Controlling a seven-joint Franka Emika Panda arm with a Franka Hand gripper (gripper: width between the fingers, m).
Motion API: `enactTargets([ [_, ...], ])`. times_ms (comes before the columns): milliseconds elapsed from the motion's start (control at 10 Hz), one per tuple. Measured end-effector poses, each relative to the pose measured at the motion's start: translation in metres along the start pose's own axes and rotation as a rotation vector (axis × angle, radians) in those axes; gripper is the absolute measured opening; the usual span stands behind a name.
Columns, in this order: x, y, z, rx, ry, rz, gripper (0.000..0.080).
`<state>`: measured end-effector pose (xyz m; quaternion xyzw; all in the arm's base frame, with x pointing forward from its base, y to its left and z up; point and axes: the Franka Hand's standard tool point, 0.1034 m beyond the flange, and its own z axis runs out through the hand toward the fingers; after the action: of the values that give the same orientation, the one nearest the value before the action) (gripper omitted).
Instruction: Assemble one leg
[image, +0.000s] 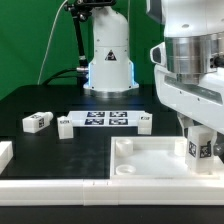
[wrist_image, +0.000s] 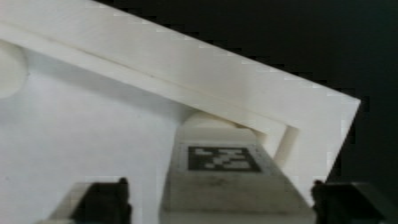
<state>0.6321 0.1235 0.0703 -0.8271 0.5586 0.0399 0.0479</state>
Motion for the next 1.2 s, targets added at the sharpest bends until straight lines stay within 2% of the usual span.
enactTargets([
  [100, 0.0, -0.002, -0.002, -0.006, -0.003, -0.087, 0.0617],
  [200, 0.001, -0.002, -0.003, -0.007, -0.004, -0.242, 0.0639],
  [500, -0.004, -0.001, -0.002, -0.036, 0.022, -0.578, 0.0648],
  [600, -0.005, -0.001, -0.001, -0.052, 0.037, -0.719, 0.0649],
  [800, -0.003, 0.0, -0.002, -0.067, 0.033, -0.926, 0.0649],
  [1200, 0.008, 0.001, -0.004, -0.076, 0.017, -1.262, 0.0649],
])
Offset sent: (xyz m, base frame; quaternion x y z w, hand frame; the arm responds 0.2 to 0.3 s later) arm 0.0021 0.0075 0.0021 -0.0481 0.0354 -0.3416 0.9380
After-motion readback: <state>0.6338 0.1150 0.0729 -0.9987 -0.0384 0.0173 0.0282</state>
